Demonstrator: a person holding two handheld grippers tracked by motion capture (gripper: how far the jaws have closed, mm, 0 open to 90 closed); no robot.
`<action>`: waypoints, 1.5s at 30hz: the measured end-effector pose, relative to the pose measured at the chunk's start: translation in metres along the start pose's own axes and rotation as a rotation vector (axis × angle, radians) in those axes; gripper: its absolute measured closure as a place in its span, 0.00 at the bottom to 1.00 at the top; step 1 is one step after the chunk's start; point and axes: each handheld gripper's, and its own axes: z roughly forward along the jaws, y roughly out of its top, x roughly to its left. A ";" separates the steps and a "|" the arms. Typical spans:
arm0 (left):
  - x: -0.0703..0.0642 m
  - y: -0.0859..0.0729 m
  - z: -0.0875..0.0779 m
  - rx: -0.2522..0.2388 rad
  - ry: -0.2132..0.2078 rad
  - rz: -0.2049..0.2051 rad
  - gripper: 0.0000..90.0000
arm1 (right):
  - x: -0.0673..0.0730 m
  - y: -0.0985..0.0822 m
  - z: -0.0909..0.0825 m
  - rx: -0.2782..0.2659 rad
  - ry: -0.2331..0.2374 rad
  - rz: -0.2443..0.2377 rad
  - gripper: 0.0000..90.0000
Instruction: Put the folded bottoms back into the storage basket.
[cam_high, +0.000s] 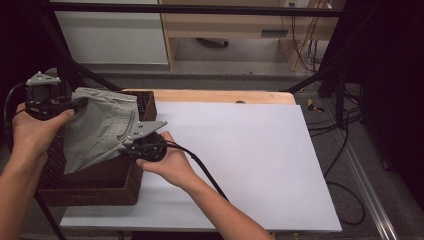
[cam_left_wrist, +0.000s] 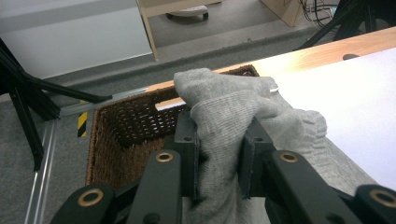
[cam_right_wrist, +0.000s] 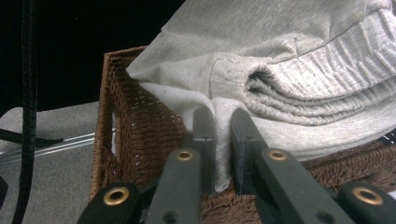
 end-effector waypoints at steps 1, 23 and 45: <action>0.000 0.000 0.000 -0.001 0.000 -0.002 0.81 | 0.000 0.000 0.000 0.000 0.002 0.003 0.92; 0.003 -0.005 0.007 0.020 0.003 -0.002 0.81 | 0.004 -0.007 0.015 0.021 0.015 0.002 0.92; 0.007 -0.011 0.018 0.040 0.012 -0.012 0.81 | 0.003 -0.012 0.029 0.047 0.019 0.016 0.92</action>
